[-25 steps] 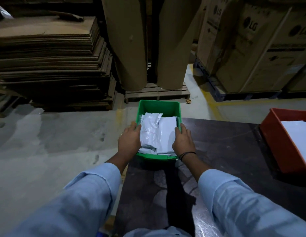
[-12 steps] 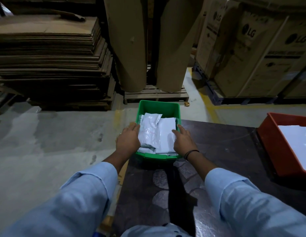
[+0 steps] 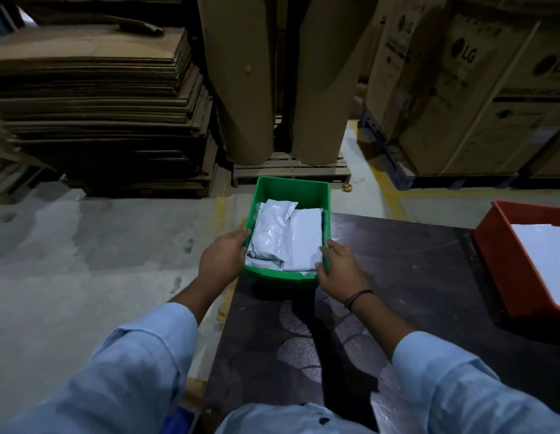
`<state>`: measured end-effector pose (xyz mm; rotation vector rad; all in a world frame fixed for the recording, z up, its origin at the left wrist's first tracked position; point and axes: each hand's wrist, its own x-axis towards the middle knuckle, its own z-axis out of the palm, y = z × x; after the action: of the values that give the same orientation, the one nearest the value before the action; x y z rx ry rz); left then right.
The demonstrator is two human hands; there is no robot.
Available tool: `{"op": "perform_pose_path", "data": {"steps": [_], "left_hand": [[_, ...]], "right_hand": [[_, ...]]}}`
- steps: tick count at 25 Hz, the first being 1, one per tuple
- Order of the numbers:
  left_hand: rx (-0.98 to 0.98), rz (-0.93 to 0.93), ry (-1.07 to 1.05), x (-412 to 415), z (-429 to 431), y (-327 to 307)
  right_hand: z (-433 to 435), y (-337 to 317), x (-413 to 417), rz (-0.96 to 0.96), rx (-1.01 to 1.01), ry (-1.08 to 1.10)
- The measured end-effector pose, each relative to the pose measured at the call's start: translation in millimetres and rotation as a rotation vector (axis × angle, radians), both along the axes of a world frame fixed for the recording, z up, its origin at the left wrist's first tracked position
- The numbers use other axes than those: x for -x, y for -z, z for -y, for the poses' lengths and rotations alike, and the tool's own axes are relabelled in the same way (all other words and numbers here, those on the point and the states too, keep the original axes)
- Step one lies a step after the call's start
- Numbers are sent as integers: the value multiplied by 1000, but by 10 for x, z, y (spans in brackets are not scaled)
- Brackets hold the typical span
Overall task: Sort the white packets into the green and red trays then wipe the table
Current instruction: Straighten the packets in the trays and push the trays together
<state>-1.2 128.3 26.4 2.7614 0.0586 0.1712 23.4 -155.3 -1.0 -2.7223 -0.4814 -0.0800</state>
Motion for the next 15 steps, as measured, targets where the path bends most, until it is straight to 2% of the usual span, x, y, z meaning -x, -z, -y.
{"op": "perform_pose_path", "data": {"steps": [5,15], "left_hand": [[-37,42,28,24,-26,8],[-157,25,-32,-56,-12,116]], "right_hand": [[56,-54,25,-47,42,-88],[-26,-222,-234,-111,111,-120]]}}
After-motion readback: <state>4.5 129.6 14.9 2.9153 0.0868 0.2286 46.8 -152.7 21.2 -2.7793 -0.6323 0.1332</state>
